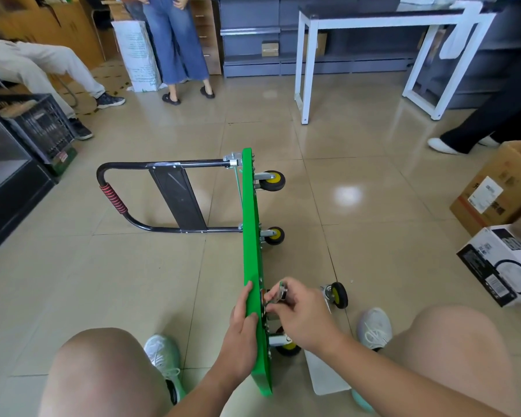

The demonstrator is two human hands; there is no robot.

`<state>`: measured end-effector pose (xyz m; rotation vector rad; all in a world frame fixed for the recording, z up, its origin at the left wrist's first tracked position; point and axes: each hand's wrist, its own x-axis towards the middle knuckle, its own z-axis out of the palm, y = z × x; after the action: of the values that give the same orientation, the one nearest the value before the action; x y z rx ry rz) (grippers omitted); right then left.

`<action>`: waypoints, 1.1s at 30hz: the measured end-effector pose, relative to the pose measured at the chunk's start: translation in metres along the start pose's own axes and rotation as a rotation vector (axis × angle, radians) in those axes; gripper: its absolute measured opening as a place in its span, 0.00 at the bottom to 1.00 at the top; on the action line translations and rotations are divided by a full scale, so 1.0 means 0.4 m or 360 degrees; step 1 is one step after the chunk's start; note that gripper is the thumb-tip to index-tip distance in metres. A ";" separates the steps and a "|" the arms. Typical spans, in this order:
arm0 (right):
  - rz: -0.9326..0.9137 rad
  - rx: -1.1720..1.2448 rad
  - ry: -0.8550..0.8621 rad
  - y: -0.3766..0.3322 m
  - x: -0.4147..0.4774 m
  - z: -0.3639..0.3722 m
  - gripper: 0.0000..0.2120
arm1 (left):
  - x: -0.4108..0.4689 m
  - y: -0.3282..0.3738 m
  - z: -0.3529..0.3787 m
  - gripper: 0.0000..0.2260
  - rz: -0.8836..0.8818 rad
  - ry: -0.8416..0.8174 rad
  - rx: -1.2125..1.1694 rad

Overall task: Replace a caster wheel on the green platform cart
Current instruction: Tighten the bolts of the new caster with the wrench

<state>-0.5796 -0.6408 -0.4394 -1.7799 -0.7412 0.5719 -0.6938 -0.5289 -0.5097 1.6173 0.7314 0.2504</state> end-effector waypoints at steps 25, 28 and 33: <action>0.0109 0.0085 -0.0031 -0.039 0.037 0.005 0.08 | -0.007 0.013 -0.001 0.25 0.0016 -0.0032 0.0038; 0.0153 0.0133 -0.0005 -0.017 0.010 0.001 0.10 | -0.005 0.016 0.001 0.25 0.0007 -0.0003 0.0027; 0.0148 0.0038 -0.0001 0.029 -0.040 0.017 0.11 | -0.008 0.016 -0.001 0.27 -0.0011 -0.0028 0.0038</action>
<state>-0.5927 -0.6506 -0.4520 -1.7988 -0.6522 0.6408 -0.6946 -0.5306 -0.5028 1.6372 0.7286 0.2230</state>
